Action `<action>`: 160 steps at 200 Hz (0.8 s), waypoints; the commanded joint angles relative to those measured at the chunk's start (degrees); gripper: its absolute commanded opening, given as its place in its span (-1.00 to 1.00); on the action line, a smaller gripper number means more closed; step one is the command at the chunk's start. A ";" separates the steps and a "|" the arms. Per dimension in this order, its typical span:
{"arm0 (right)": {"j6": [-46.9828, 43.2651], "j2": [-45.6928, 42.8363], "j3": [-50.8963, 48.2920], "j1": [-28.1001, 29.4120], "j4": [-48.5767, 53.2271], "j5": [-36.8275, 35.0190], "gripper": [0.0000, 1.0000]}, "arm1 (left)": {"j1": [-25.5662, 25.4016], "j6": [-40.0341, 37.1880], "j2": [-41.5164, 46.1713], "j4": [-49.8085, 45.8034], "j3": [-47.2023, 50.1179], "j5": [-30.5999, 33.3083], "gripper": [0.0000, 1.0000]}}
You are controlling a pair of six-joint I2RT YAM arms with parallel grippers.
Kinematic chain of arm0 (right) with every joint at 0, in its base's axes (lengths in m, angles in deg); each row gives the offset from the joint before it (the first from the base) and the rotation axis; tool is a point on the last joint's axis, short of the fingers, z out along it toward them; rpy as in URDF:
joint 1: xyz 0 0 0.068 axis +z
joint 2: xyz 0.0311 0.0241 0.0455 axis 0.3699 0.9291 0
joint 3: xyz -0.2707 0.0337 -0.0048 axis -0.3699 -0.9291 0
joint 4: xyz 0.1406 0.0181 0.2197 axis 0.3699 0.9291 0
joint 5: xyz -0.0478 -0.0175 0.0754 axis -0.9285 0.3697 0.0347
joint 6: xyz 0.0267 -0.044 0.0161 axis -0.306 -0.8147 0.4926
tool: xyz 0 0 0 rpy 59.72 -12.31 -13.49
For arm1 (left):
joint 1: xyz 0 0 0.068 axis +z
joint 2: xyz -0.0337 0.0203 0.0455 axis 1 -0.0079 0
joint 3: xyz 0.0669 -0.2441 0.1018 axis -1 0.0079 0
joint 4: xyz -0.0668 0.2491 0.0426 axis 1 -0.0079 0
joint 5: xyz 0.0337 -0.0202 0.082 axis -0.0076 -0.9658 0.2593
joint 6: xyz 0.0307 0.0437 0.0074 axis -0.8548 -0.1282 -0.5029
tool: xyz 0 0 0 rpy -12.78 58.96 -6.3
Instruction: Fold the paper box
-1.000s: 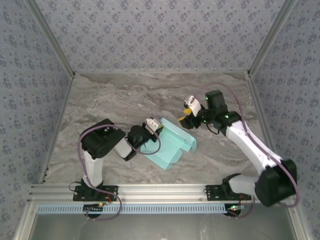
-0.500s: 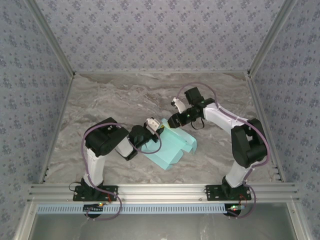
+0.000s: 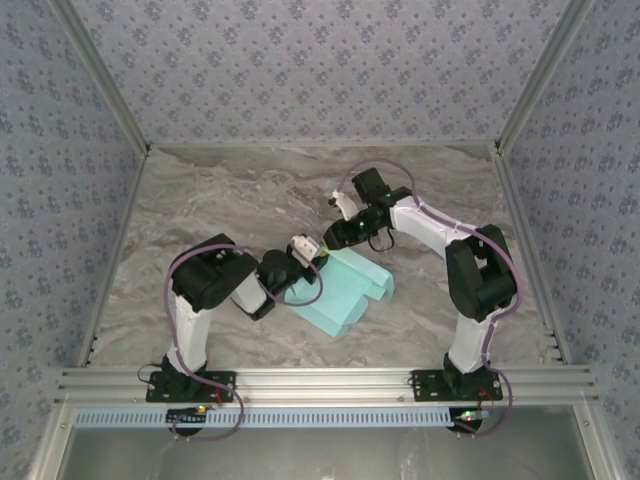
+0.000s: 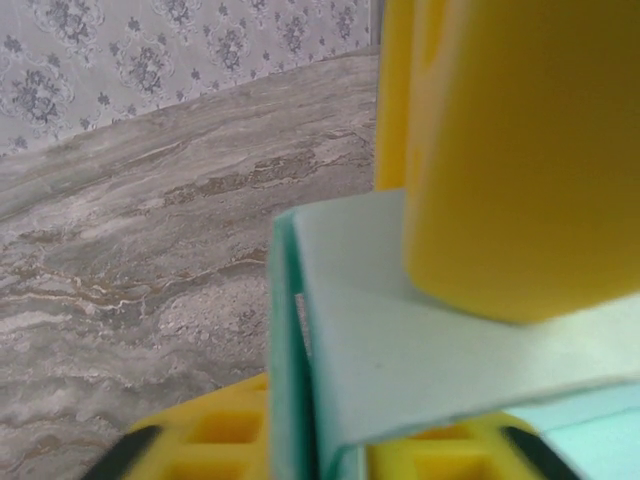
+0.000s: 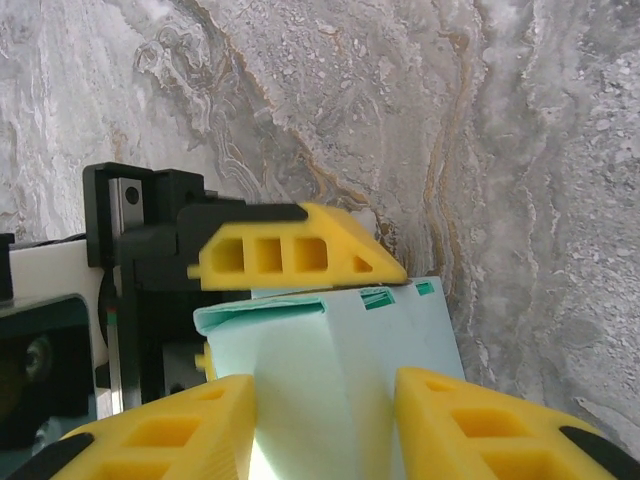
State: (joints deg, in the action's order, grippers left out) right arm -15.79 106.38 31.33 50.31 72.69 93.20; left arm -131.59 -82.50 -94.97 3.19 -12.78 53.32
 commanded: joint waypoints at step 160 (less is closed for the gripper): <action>15.89 -3.33 -7.40 3.38 -2.61 -5.17 -0.19 | -0.87 -3.08 2.14 -1.51 0.28 2.62 -1.00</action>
State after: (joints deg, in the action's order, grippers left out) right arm -5.41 103.14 27.46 52.91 67.83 88.13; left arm -131.11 -83.92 -91.10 0.74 -11.27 53.98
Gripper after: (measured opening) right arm 0.408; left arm 0.042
